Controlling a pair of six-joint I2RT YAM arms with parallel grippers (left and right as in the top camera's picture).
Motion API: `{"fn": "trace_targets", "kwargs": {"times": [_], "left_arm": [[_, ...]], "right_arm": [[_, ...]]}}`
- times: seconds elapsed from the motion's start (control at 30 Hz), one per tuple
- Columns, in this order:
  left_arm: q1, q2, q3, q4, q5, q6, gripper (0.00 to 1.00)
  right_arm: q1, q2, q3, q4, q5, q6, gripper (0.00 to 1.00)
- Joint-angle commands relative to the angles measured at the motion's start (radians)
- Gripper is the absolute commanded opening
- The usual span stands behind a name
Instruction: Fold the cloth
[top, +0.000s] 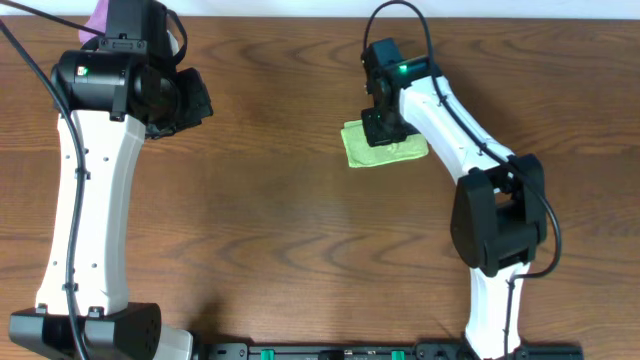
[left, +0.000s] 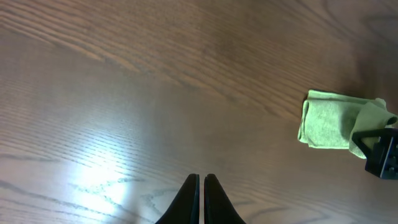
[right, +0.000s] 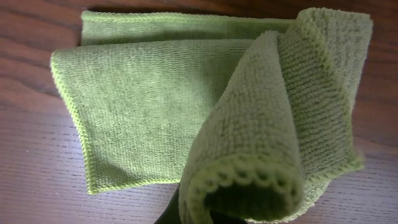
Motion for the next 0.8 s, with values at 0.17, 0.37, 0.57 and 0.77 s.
{"fn": "trace_targets", "kwargs": {"times": [0.17, 0.37, 0.57, 0.77], "left_arm": [[-0.002, -0.015, -0.001, -0.006, 0.000, 0.021, 0.06], [-0.002, -0.015, -0.001, -0.006, 0.000, 0.022, 0.06], [-0.002, -0.015, -0.001, -0.006, 0.000, 0.022, 0.06], [-0.002, -0.015, -0.006, -0.003, -0.001, 0.026, 0.06]], "right_arm": [[0.040, 0.035, -0.002, 0.013, -0.002, -0.018, 0.01], [0.079, 0.070, -0.002, 0.017, -0.002, -0.019, 0.02], [0.108, 0.079, -0.002, 0.044, -0.002, -0.019, 0.01], [0.117, 0.079, -0.002, 0.055, -0.146, -0.019, 0.44]]}}
